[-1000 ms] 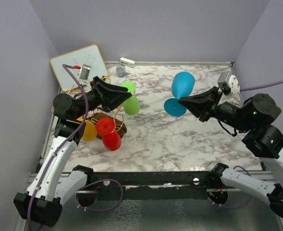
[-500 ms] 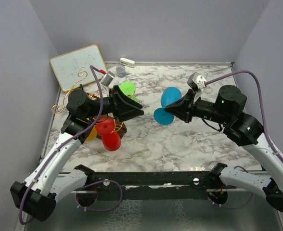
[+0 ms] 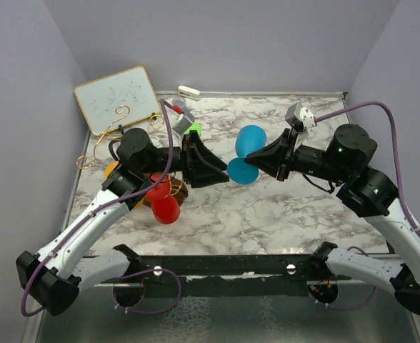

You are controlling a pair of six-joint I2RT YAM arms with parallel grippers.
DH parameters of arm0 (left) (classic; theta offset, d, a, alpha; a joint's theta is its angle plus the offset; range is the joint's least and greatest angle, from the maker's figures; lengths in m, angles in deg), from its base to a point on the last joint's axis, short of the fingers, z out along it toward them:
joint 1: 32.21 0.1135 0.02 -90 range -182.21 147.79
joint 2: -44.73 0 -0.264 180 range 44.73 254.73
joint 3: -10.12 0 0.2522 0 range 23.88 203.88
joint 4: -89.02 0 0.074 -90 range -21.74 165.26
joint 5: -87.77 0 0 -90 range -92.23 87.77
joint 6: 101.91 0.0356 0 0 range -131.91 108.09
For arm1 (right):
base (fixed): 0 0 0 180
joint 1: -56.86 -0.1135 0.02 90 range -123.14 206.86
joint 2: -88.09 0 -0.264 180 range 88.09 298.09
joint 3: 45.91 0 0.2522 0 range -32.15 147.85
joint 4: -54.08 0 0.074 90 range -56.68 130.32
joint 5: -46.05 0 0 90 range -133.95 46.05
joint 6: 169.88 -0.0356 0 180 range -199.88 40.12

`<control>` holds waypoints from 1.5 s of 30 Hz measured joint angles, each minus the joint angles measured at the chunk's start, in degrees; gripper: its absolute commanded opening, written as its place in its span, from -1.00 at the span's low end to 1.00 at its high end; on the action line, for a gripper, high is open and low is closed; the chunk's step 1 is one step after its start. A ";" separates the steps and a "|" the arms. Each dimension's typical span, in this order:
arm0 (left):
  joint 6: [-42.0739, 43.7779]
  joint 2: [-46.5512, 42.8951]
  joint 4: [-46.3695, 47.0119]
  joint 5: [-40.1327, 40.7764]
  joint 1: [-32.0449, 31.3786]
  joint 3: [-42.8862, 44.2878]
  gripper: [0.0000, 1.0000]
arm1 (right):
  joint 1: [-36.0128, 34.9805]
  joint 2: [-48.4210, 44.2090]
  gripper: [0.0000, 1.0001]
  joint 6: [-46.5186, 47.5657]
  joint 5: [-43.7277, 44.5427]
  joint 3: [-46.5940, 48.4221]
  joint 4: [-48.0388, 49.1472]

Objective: Take the wine glass off the wine glass rack

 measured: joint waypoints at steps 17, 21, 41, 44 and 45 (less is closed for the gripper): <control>5.16 2.14 -3.26 3.30 -4.63 2.29 -1.00 | 0.00 0.13 -0.28 -2.01 -1.97 0.94 0.61; 7.15 0.50 -5.05 4.46 -4.66 1.81 -1.00 | 0.00 -0.81 -0.09 -2.43 -1.53 0.96 -1.70; 12.20 -3.19 -9.90 4.74 -4.98 0.79 -1.00 | 0.00 0.28 -0.18 -1.11 -8.92 0.83 -10.62; 12.39 -3.13 -10.32 4.74 -4.98 1.03 -1.00 | 0.00 1.03 -0.32 -0.74 -8.94 0.83 -10.97; 12.44 -3.13 -10.40 4.74 -4.98 1.18 -1.00 | 0.00 1.14 -0.35 -0.70 -8.94 0.83 -11.02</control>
